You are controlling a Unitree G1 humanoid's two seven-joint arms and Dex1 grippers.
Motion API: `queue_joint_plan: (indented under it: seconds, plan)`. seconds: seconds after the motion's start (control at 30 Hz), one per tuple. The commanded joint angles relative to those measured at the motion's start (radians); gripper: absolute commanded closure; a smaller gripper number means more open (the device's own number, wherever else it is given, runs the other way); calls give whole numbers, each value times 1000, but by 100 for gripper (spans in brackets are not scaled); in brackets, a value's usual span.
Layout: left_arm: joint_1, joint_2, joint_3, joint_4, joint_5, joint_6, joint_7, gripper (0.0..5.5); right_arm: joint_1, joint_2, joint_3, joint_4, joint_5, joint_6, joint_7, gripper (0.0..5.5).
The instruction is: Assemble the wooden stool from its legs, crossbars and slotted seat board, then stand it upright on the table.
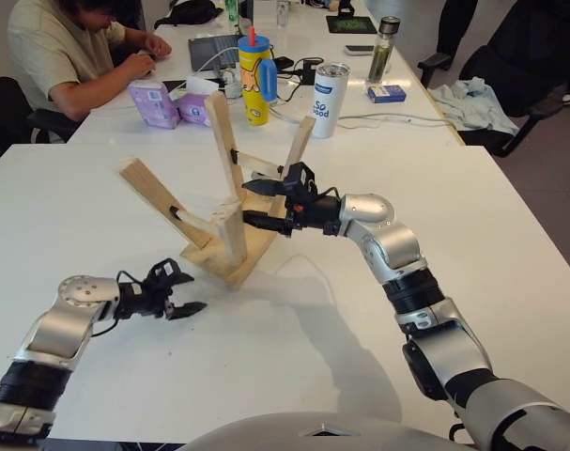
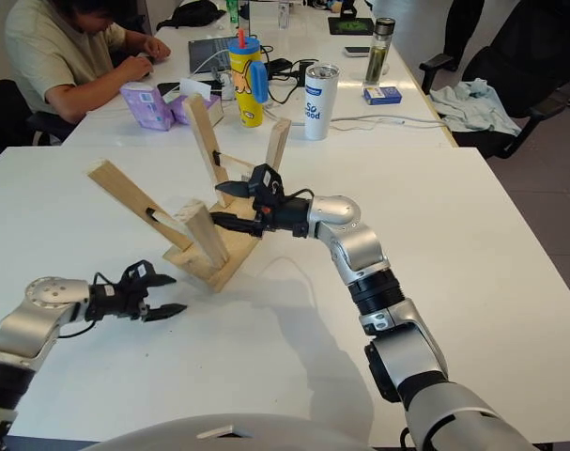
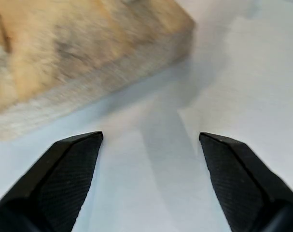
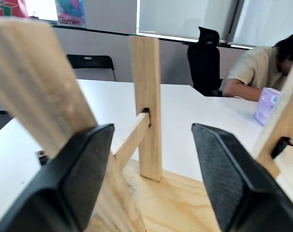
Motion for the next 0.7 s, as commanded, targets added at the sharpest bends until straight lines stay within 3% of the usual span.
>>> queue_joint_plan:
  seconds: [0.03, 0.2, 0.3, 0.47, 0.57, 0.7]
  plan:
    - [-37, -60, -31, 80, 92, -28, 123, 176, 75, 81, 85, -80, -23, 43, -60, 250]
    - [-22, -82, -48, 66, 118, -42, 168, 176, 143, 151, 94, -84, -109, 116, -290, 250]
    - [5, -109, -24, 6, 135, -27, 260, 176, 323, 115, 82, -336, -40, 284, -359, 250]
    - [144, -203, 92, -158, 174, 31, 526, 176, 544, -58, 7, -683, 177, 602, -339, 250]
    - [252, -243, 127, -231, 197, 41, 611, 176, 612, -181, -45, -707, 174, 646, -337, 250]
    - [303, -275, 97, -273, 209, 53, 633, 176, 742, -208, -184, -632, 140, 570, -416, 250]
